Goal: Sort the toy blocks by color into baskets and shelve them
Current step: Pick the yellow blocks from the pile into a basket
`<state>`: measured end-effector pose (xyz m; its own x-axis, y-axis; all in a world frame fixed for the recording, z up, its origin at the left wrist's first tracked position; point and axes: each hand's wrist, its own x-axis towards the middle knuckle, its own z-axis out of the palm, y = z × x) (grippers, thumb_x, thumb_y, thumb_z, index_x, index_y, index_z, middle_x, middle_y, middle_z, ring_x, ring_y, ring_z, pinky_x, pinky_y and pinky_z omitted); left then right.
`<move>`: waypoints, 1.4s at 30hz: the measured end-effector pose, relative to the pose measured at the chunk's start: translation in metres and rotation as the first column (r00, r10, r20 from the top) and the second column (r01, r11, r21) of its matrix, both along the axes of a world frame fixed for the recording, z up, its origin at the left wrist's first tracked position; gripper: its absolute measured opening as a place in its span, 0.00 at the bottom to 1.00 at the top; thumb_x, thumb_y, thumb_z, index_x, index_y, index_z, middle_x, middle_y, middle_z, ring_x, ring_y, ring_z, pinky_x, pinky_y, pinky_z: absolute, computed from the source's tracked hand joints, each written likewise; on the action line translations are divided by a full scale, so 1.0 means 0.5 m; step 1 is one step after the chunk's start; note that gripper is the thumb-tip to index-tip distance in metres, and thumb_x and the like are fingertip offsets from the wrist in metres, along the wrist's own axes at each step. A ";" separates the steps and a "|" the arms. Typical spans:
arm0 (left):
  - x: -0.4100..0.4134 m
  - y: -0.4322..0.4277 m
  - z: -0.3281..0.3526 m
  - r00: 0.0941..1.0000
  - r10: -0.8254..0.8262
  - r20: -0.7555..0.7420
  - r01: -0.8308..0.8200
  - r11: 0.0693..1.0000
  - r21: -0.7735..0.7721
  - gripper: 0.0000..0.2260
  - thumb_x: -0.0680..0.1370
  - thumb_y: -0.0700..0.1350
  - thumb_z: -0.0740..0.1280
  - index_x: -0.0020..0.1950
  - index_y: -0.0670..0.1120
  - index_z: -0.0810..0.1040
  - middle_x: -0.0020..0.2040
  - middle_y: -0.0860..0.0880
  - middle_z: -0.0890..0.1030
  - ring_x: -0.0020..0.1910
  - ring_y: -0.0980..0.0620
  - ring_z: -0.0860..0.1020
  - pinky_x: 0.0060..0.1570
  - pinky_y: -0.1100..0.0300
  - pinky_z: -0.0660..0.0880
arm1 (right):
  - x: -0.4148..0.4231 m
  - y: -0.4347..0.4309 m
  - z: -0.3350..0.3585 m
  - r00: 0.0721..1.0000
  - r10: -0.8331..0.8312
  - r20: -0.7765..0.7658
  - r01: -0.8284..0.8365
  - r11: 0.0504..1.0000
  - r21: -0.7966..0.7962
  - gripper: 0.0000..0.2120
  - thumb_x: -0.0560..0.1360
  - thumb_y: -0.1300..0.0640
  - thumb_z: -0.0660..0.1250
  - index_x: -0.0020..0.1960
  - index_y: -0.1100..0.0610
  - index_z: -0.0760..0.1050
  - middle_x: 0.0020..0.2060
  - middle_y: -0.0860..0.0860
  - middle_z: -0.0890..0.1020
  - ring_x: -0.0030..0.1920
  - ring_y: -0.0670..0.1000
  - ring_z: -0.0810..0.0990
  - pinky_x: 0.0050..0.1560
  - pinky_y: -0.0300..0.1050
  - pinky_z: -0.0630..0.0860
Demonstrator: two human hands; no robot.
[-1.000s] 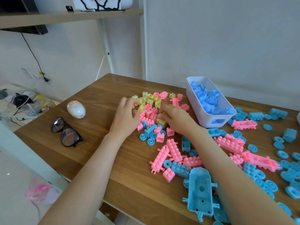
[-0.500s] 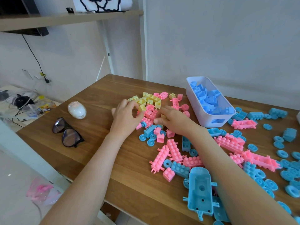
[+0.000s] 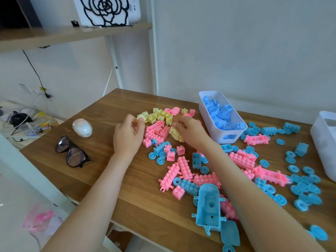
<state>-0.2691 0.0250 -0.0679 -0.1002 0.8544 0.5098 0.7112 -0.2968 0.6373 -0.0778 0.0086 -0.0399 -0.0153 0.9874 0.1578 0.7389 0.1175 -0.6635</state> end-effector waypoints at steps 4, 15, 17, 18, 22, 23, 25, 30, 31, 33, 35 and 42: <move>0.029 -0.045 0.047 0.980 -0.016 0.199 0.029 0.998 -0.060 0.14 0.80 0.55 0.59 0.42 0.46 0.71 0.33 0.50 0.74 0.34 0.53 0.74 0.32 0.66 0.66 | 0.013 -0.041 0.035 0.999 -0.007 -0.046 0.009 0.999 0.034 0.10 0.80 0.53 0.59 0.56 0.55 0.75 0.45 0.45 0.76 0.40 0.41 0.73 0.37 0.29 0.66; 0.228 -0.147 0.151 0.913 -0.071 0.401 0.207 0.930 -0.305 0.15 0.82 0.54 0.55 0.55 0.43 0.71 0.39 0.51 0.74 0.35 0.57 0.72 0.29 0.62 0.63 | 0.048 -0.152 0.109 0.999 -0.007 -0.052 0.021 0.964 0.265 0.07 0.79 0.59 0.60 0.47 0.60 0.76 0.42 0.52 0.78 0.39 0.45 0.71 0.39 0.26 0.66; 0.266 -0.165 0.152 0.917 -0.088 0.389 0.211 0.934 -0.287 0.14 0.82 0.54 0.55 0.53 0.43 0.69 0.40 0.51 0.75 0.38 0.54 0.74 0.31 0.61 0.66 | 0.074 -0.186 0.113 0.997 -0.048 -0.060 0.063 0.955 0.290 0.07 0.79 0.60 0.60 0.42 0.57 0.73 0.37 0.49 0.75 0.36 0.43 0.71 0.37 0.30 0.66; 0.282 -0.174 0.150 0.930 -0.097 0.355 0.205 0.938 -0.281 0.15 0.82 0.55 0.55 0.52 0.43 0.70 0.41 0.50 0.75 0.39 0.52 0.75 0.33 0.60 0.68 | 0.086 -0.200 0.109 0.995 -0.086 -0.047 0.096 0.944 0.317 0.09 0.79 0.61 0.59 0.40 0.56 0.70 0.35 0.48 0.73 0.34 0.43 0.70 0.36 0.34 0.64; 0.359 -0.230 0.157 0.920 -0.231 0.317 0.324 0.902 -0.286 0.15 0.82 0.52 0.56 0.57 0.41 0.70 0.41 0.49 0.76 0.44 0.46 0.77 0.39 0.56 0.66 | 0.148 -0.262 0.088 0.957 -0.289 -0.026 0.275 0.877 0.393 0.13 0.79 0.60 0.59 0.36 0.59 0.66 0.33 0.52 0.71 0.33 0.48 0.66 0.33 0.42 0.58; 0.377 -0.242 0.159 0.917 -0.267 0.298 0.352 0.891 -0.285 0.15 0.82 0.52 0.57 0.56 0.40 0.71 0.43 0.47 0.77 0.47 0.43 0.77 0.41 0.55 0.66 | 0.165 -0.278 0.087 0.946 -0.324 -0.029 0.306 0.858 0.411 0.13 0.79 0.61 0.59 0.35 0.60 0.67 0.33 0.53 0.72 0.33 0.49 0.66 0.32 0.42 0.57; 0.415 -0.265 0.165 0.911 -0.330 0.246 0.395 0.870 -0.296 0.16 0.81 0.53 0.56 0.54 0.40 0.71 0.46 0.44 0.80 0.50 0.41 0.77 0.45 0.53 0.68 | 0.207 -0.318 0.092 0.930 -0.365 -0.045 0.347 0.829 0.438 0.13 0.78 0.62 0.60 0.36 0.65 0.70 0.32 0.55 0.74 0.33 0.51 0.68 0.32 0.42 0.59; 0.516 -0.331 0.186 0.866 -0.456 0.205 0.498 0.823 -0.273 0.15 0.82 0.53 0.56 0.54 0.41 0.69 0.44 0.45 0.78 0.46 0.44 0.76 0.42 0.54 0.68 | 0.307 -0.416 0.117 0.896 -0.443 -0.039 0.415 0.801 0.431 0.11 0.79 0.61 0.61 0.41 0.67 0.75 0.34 0.56 0.77 0.34 0.51 0.71 0.34 0.41 0.61; 0.529 -0.343 0.191 0.857 -0.473 0.204 0.512 0.821 -0.253 0.14 0.82 0.53 0.56 0.53 0.42 0.68 0.41 0.47 0.76 0.42 0.46 0.75 0.40 0.54 0.67 | 0.325 -0.434 0.119 0.885 -0.463 -0.036 0.432 0.793 0.430 0.12 0.79 0.61 0.60 0.41 0.67 0.74 0.33 0.56 0.76 0.34 0.52 0.71 0.34 0.41 0.60; 0.560 -0.367 0.196 0.834 -0.510 0.209 0.549 0.801 -0.237 0.13 0.82 0.54 0.54 0.52 0.44 0.67 0.37 0.50 0.73 0.35 0.51 0.73 0.32 0.56 0.66 | 0.374 -0.479 0.123 0.852 -0.523 -0.043 0.489 0.762 0.424 0.13 0.79 0.60 0.59 0.39 0.66 0.72 0.32 0.57 0.76 0.29 0.51 0.69 0.32 0.40 0.62; 0.591 -0.387 0.196 0.788 -0.588 0.183 0.616 0.756 -0.221 0.14 0.82 0.55 0.53 0.53 0.45 0.67 0.37 0.50 0.77 0.32 0.55 0.74 0.30 0.58 0.69 | 0.433 -0.524 0.126 0.812 -0.582 -0.049 0.561 0.753 0.344 0.13 0.79 0.59 0.58 0.41 0.65 0.74 0.33 0.58 0.78 0.24 0.48 0.70 0.30 0.41 0.67; 0.702 -0.444 0.162 0.509 -0.804 -0.307 0.756 0.588 -0.287 0.13 0.83 0.53 0.53 0.59 0.44 0.65 0.41 0.45 0.78 0.38 0.46 0.76 0.34 0.53 0.70 | 0.577 -0.656 0.104 0.769 -0.638 0.042 0.639 0.768 -0.028 0.12 0.79 0.54 0.59 0.42 0.58 0.77 0.33 0.53 0.78 0.24 0.51 0.71 0.27 0.39 0.69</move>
